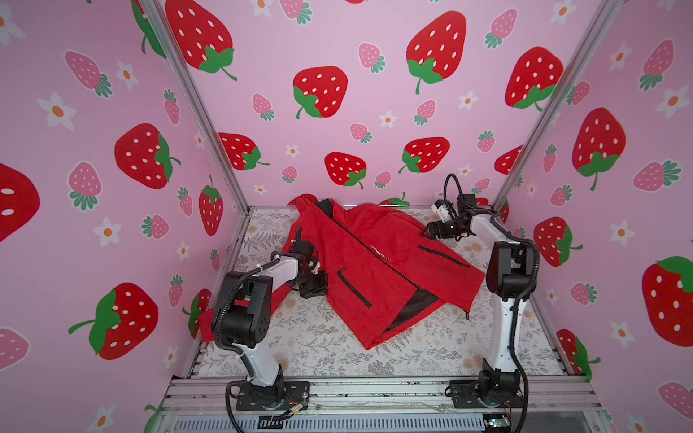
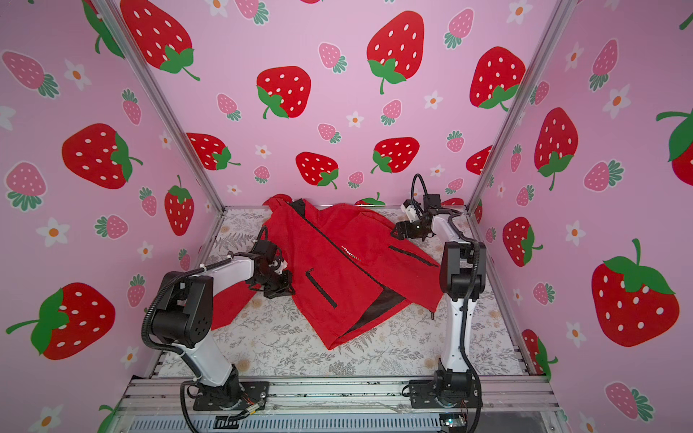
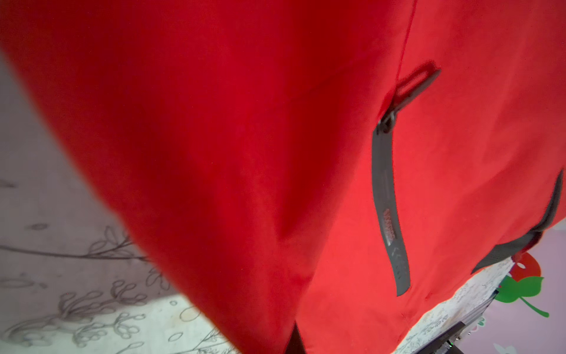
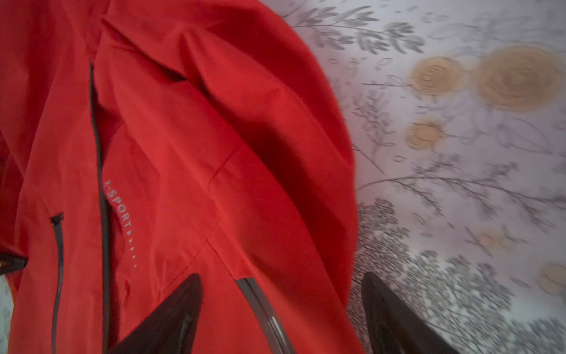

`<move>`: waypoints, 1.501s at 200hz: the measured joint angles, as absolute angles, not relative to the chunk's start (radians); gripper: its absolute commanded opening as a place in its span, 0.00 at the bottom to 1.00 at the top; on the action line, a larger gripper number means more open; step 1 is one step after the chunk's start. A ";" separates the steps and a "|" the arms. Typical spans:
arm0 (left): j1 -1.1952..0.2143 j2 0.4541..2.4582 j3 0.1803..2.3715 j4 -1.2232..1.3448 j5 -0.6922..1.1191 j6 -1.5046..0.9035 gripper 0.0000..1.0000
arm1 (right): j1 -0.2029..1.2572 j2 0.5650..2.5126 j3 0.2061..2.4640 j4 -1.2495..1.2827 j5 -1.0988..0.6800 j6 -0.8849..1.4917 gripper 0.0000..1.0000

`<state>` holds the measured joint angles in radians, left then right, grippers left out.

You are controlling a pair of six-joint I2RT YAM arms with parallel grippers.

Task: Unzip the jacket
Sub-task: Adjust the jacket at the center of the board.

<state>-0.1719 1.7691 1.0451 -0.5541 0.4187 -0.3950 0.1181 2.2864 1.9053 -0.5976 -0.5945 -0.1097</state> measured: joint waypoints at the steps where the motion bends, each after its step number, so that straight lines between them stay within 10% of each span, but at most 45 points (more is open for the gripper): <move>1: -0.172 1.769 1.045 -0.554 0.418 -0.394 0.00 | 0.119 2.287 1.907 -0.599 -0.596 -0.108 0.69; 22: -0.172 1.769 1.050 -0.567 0.411 -0.389 0.00 | 0.145 2.334 1.975 -0.634 -0.624 -0.138 0.53; 47: -0.171 1.769 1.067 -0.589 0.399 -0.389 0.00 | 0.167 2.405 2.070 -0.667 -0.638 -0.152 0.00; 195: -0.161 2.250 2.080 -0.968 0.313 -0.212 0.00 | -0.154 1.847 1.388 -0.442 -0.514 0.197 0.00; 204: -0.144 2.246 2.071 -0.974 0.314 -0.205 0.15 | -0.143 1.847 1.381 -0.443 -0.530 0.198 0.30; 217: -0.126 2.236 2.045 -0.980 0.307 -0.189 0.52 | -0.125 1.848 1.380 -0.445 -0.545 0.200 1.00; 300: -0.006 1.445 1.365 -0.629 0.290 -0.240 0.75 | -0.118 1.201 0.959 -0.285 -0.362 0.209 0.99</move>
